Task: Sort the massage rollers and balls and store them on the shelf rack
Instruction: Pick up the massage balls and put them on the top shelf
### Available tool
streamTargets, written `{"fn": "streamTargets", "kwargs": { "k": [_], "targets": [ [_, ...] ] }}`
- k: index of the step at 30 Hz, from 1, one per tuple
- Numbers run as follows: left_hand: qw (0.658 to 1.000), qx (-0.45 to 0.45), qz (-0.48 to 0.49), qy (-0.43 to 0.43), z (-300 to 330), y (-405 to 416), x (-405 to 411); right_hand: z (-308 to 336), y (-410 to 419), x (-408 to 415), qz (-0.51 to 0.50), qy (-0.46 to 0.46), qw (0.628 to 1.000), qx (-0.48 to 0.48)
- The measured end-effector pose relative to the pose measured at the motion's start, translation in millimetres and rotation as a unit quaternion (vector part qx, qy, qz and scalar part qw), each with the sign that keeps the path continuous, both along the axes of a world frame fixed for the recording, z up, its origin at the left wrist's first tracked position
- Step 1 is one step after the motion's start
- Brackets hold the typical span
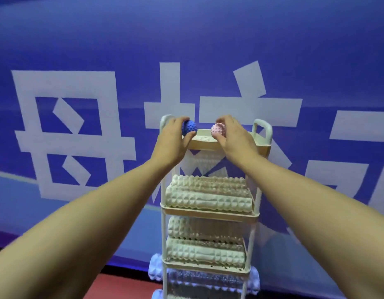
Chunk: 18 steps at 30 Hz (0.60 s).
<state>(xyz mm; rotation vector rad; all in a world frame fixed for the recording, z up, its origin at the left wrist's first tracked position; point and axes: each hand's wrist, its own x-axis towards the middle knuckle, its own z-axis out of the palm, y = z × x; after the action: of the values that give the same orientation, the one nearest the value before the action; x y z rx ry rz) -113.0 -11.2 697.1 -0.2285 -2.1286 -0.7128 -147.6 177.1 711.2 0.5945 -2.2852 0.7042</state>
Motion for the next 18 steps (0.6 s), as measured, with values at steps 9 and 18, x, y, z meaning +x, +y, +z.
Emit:
{"fn": "streamTargets", "kwargs": {
  "k": [9, 18],
  "targets": [
    [0.990, -0.033, 0.042, -0.132, 2.1, -17.2, -49.6, -15.1, -12.4, -41.6, -0.004, -0.031, 0.999, 0.037],
    [0.986, -0.135, 0.079, -0.062, -31.7, -3.6, -30.7, -37.4, -14.3, -19.0, -0.026, 0.031, 0.991, 0.124]
  ]
}}
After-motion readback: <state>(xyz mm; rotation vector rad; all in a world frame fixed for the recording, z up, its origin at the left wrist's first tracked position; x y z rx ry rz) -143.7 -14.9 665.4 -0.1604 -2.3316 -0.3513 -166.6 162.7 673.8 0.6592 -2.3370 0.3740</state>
